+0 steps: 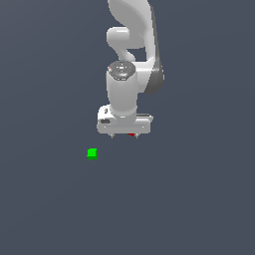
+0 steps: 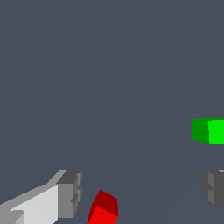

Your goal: Stack the red cube on top of the green cube.

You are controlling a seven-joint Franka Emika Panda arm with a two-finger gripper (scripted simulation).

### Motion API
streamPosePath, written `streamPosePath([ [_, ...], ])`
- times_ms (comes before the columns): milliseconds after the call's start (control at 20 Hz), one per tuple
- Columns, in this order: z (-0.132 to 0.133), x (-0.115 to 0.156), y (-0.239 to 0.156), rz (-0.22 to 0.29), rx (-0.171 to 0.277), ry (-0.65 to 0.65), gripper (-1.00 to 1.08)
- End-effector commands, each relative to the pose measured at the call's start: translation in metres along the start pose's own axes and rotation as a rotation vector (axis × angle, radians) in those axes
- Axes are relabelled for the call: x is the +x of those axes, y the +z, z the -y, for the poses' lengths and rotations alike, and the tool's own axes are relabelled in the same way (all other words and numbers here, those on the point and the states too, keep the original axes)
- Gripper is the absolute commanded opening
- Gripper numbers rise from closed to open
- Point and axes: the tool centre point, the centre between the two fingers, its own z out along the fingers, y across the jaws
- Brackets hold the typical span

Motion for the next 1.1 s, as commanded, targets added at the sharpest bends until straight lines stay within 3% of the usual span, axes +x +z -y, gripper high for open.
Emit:
streamPosePath([
  [0,0.0,0.0,0.0,0.0,0.0,0.0,1.0],
  [500,0.0,-0.016,0.01,0.001,-0.001,0.053,1.0],
  [1050,0.009,-0.073,0.045,0.004,-0.004,0.243,1.0],
])
